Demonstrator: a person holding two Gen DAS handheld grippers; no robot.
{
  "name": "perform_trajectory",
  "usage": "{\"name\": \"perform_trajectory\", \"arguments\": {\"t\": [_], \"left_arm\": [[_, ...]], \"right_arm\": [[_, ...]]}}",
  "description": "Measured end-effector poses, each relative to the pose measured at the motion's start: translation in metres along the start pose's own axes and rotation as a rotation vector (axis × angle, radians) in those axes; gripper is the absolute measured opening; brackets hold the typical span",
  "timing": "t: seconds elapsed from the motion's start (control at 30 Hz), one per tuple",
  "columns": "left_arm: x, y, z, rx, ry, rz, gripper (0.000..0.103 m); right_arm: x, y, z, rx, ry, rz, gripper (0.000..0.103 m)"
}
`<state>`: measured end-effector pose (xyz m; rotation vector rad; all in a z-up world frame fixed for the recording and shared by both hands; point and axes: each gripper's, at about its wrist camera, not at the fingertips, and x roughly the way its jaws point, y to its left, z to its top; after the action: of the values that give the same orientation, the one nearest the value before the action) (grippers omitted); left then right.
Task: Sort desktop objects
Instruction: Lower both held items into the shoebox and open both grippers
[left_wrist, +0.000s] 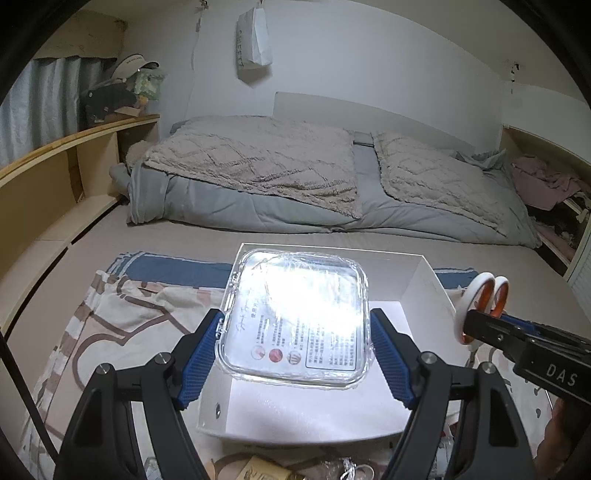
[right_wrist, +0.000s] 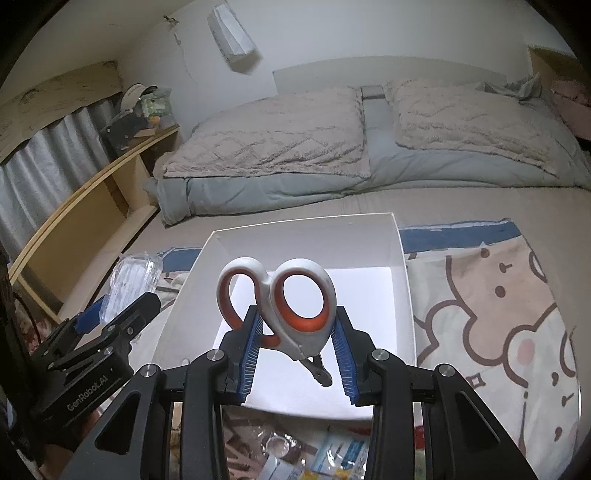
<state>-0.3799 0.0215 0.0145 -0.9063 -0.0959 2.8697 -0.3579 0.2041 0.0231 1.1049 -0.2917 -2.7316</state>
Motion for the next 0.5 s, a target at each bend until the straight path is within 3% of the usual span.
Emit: {"name": "perform_trajectory", "arguments": {"t": [0.27,0.5], "left_arm": [[0.031,-0.002,0.0,-0.011,-0.003,0.002,0.078],[0.061,-0.001,-0.008,-0.003,0.055,0.018,0.078]], "right_arm": [[0.043,-0.011,0.007,0.028,0.08,-0.003,0.038],[0.081,-0.023,0.007,0.05,0.188,-0.027,0.038]]}}
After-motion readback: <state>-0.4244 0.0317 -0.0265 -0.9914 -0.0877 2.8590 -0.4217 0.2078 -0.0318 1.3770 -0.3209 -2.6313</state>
